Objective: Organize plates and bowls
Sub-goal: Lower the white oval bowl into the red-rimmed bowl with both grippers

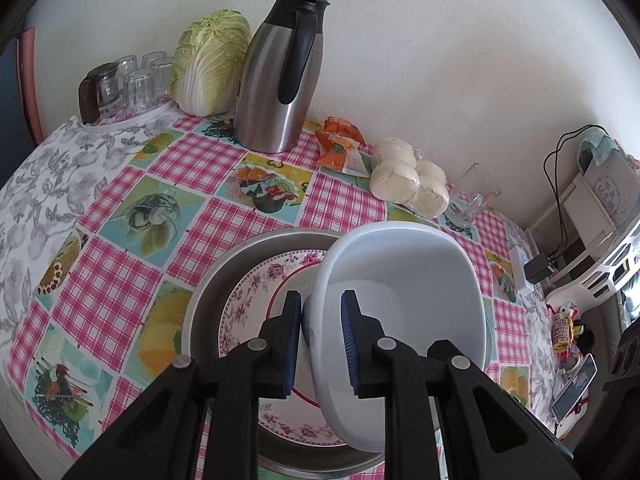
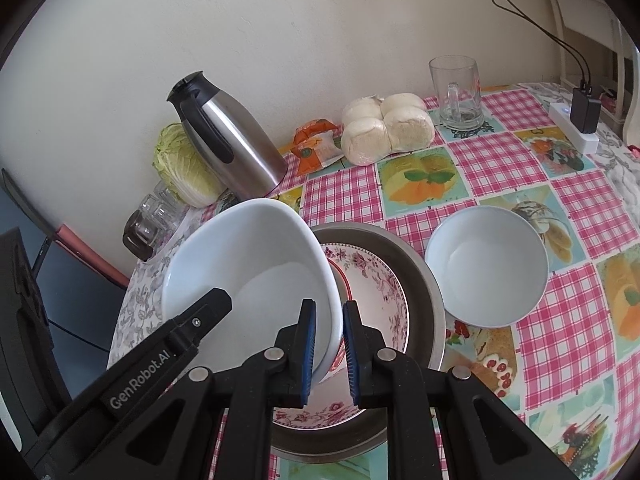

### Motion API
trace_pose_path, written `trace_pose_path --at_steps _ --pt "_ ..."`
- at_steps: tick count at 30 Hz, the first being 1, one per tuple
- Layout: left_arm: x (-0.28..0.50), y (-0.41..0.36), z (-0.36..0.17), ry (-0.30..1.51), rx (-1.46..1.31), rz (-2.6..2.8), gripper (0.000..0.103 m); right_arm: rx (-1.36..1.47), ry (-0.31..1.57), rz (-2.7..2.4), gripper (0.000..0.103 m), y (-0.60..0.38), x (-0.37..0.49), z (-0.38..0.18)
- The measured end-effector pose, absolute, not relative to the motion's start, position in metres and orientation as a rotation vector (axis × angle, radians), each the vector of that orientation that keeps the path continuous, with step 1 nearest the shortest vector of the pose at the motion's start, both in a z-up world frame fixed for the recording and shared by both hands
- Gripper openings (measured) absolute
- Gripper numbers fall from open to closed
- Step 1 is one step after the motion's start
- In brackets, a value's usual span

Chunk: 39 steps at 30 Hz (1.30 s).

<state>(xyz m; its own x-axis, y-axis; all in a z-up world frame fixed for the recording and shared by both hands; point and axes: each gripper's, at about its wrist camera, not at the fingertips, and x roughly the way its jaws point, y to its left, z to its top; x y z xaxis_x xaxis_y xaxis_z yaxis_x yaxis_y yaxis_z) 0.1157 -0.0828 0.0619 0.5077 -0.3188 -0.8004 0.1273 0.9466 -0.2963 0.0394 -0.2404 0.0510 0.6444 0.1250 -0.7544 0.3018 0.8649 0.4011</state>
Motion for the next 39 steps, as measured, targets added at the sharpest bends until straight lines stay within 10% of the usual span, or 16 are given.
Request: trace_pose_path --at_steps 39 --pt "0.120 -0.065 0.068 0.988 -0.268 -0.222 0.023 0.554 0.870 -0.075 0.021 -0.240 0.045 0.054"
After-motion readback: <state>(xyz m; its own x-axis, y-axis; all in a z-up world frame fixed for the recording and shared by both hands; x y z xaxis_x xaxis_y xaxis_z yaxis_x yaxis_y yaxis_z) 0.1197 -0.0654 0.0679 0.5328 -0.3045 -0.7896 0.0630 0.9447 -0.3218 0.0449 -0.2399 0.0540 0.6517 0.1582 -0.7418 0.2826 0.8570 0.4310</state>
